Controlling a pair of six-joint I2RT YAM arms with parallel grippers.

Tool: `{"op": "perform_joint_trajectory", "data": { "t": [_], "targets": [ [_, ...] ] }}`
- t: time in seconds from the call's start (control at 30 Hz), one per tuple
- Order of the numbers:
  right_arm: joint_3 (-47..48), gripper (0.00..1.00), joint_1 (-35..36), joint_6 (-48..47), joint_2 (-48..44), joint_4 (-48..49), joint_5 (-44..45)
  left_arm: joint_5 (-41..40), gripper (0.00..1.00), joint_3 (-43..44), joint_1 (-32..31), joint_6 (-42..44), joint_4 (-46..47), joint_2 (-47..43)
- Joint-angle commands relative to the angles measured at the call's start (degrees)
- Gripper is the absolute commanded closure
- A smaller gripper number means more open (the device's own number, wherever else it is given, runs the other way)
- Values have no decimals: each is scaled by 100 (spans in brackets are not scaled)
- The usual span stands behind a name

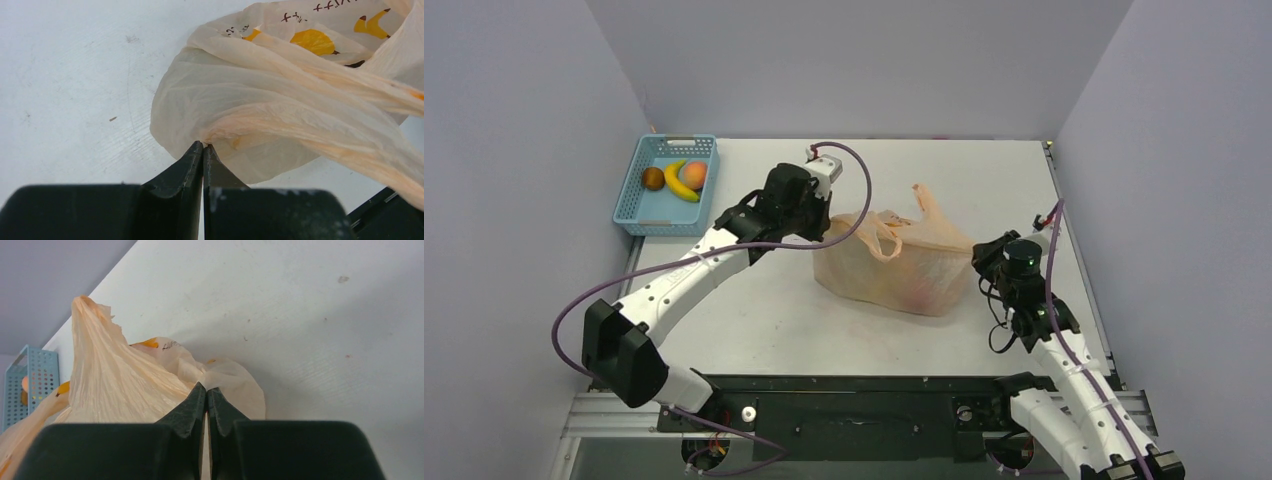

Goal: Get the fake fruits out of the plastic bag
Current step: Untie the plastic bag at the center of the board.

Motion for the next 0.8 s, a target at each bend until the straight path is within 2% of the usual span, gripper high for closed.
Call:
{"op": "perform_joint_trajectory", "data": {
  "t": [0.0, 0.07, 0.17, 0.27, 0.43, 0.5, 0.67, 0.77],
  "targets": [
    [504, 100, -83, -544, 254, 829, -776, -403, 100, -166, 147, 69, 565, -588],
    [822, 100, -66, -509, 690, 1132, -1184, -363, 100, -185, 222, 67, 793, -695],
    [1447, 100, -69, -464, 1171, 1360, -1350, -166, 100, 35, 506, -80, 920, -712],
    [2342, 100, -69, -570, 1579, 1282, -1352, 422, 100, 48, 1189, -542, 1140, -760],
    [3035, 100, -71, -866, 1781, 1044, -1320, 547, 100, -221, 1467, -533, 1410, -802],
    [2870, 100, -71, -964, 1756, 1092, -1509, 690, 100, -205, 1504, -681, 1374, -672],
    [1905, 100, 114, -1180, 1521, 1379, -1924, 1825, 100, -69, 1503, -845, 1158, -300],
    [1213, 88, 555, -1562, 1233, 1381, -1954, 1977, 98, -107, 1486, -823, 1090, -342]
  ]
}}
